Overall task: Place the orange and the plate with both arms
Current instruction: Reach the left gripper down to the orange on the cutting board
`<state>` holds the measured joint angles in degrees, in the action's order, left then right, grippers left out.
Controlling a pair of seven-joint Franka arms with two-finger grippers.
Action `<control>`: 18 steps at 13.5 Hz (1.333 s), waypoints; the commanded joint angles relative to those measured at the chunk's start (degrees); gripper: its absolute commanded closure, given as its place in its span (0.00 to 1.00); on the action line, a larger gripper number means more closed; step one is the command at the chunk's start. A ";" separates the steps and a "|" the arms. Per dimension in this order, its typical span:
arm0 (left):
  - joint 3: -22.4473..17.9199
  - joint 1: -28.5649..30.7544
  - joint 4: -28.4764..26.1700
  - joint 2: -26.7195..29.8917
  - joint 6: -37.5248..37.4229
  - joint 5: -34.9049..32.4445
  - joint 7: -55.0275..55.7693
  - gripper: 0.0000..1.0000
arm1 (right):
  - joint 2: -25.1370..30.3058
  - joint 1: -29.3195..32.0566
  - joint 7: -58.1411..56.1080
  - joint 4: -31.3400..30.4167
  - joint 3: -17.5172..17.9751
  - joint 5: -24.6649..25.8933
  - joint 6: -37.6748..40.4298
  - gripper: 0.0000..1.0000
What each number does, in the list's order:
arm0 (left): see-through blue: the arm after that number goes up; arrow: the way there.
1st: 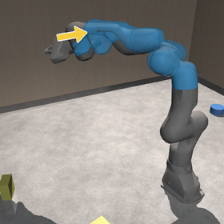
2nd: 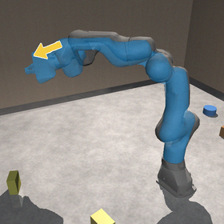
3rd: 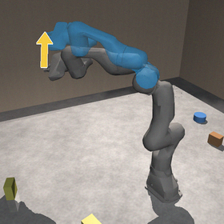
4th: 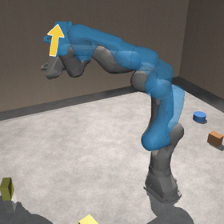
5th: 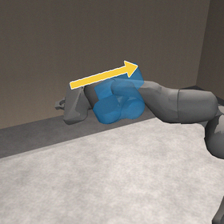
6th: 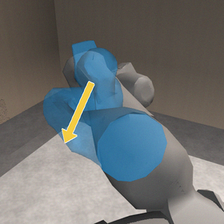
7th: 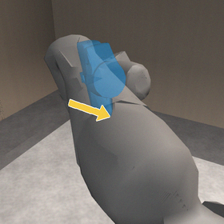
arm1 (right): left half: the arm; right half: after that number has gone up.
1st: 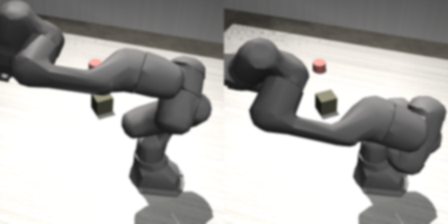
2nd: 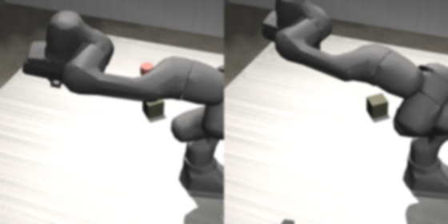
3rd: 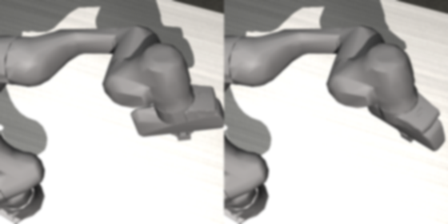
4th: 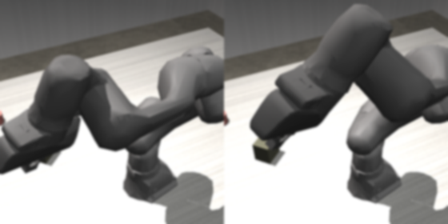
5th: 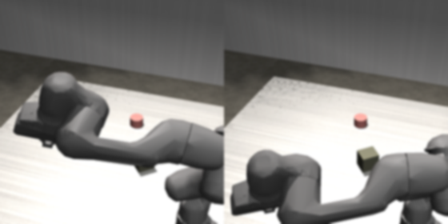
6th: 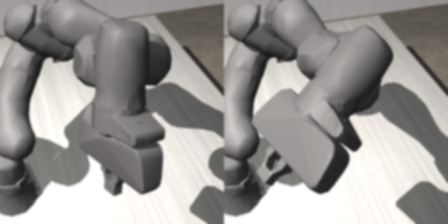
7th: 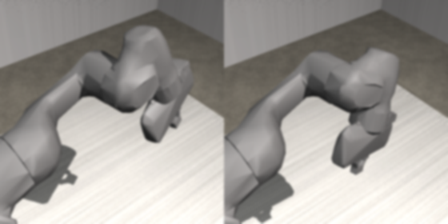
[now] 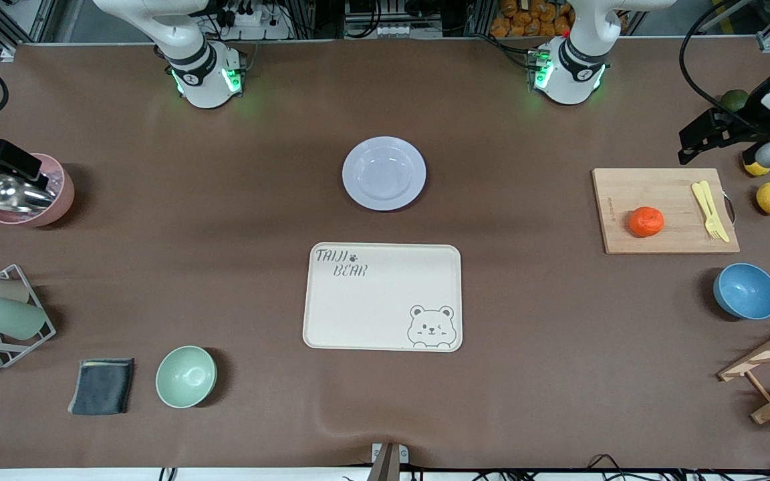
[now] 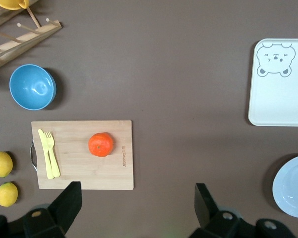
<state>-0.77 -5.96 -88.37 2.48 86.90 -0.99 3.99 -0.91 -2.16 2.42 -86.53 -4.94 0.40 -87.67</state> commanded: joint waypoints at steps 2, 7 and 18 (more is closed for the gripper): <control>-0.28 0.25 2.59 -0.90 -1.47 -0.76 0.05 0.00 | 0.21 1.11 -0.75 0.57 1.07 0.74 0.40 0.00; -2.83 1.22 -0.99 -5.37 -1.83 -1.20 -0.30 0.00 | 0.12 1.11 -0.75 0.57 1.07 0.56 0.40 0.00; -2.66 9.47 -34.65 -6.17 33.83 -4.54 -1.71 0.00 | -0.15 1.11 -1.80 0.40 1.07 0.30 0.66 0.00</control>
<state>-3.86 2.40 -117.66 -4.99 115.65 -3.96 3.14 -0.97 -2.16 1.46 -86.57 -4.81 0.40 -87.55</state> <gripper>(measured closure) 0.000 0.000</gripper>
